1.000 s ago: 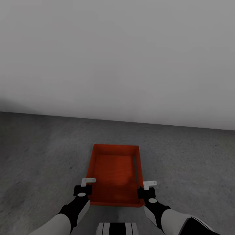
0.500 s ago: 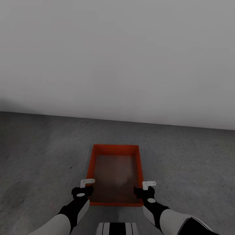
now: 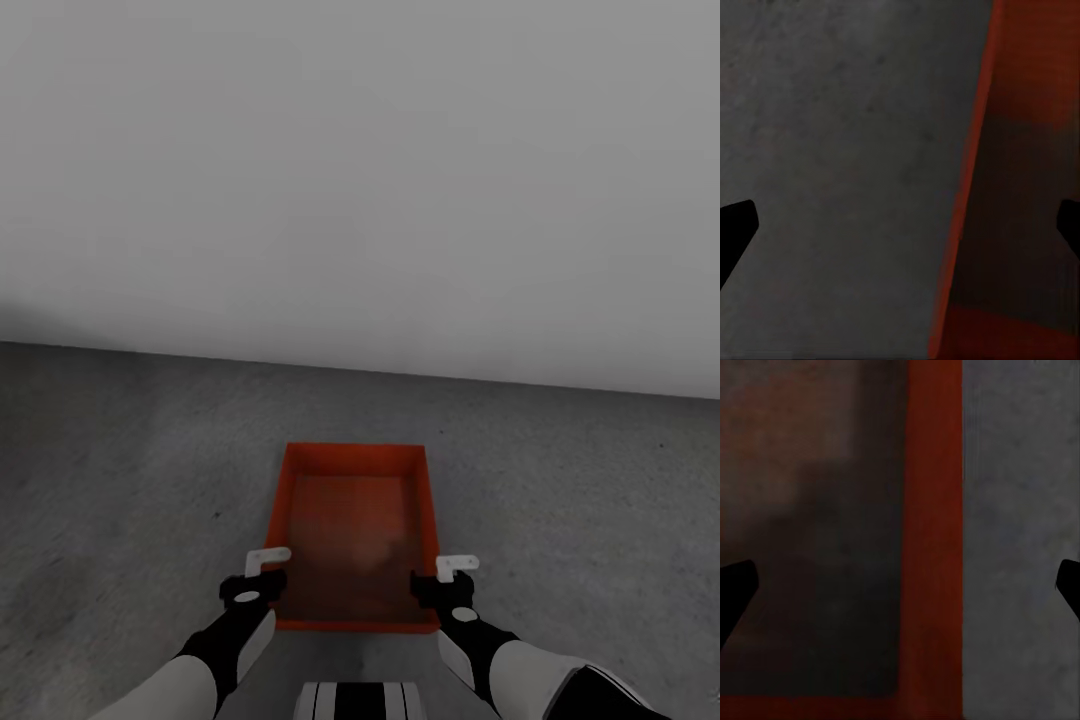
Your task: Move the two storage containers from the living room to the garage. In the garage, place one container on the floor and stack the other container on top of it (either order is fine).
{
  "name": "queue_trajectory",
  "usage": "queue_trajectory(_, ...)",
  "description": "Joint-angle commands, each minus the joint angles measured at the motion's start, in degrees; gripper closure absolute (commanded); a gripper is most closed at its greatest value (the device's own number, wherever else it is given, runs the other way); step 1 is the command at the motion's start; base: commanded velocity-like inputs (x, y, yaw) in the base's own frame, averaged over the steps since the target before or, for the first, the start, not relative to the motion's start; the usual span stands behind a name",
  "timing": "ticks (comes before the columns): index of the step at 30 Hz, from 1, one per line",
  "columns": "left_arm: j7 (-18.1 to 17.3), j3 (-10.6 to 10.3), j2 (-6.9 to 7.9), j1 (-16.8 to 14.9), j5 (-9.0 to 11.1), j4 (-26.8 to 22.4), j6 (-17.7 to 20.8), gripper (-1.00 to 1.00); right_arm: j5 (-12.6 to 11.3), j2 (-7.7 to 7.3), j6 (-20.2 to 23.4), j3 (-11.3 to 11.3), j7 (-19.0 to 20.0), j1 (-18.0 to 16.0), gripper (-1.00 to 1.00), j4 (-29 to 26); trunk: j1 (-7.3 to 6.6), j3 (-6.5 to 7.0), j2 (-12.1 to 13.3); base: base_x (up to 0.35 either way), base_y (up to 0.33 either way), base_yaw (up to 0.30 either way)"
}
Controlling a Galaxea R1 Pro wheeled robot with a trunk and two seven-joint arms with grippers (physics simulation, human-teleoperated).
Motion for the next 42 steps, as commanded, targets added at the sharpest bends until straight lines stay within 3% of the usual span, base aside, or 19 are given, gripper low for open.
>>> queue_trajectory(1,0.4,-0.5,0.04,0.0,1.1,-0.1,0.2,-1.0,-0.4,0.03,-0.1,0.5,-0.2,0.0,-1.0,0.0,-0.23,0.15,0.4,0.0,0.0,0.0)
queue_trajectory(9,0.4,-0.5,0.07,0.0,2.0,-0.1,0.1,-1.0,-0.4,-0.01,-0.1,0.5,-0.2,0.0,-1.0,0.0,-1.99,1.58,3.6,0.0,0.0,0.0)
queue_trajectory(42,0.1,-0.5,0.13,0.0,2.0,-0.1,0.1,-1.0,-0.5,0.01,-0.2,0.4,-0.3,0.0,-1.0,0.0,-9.24,7.51,16.8,0.0,0.0,0.0)
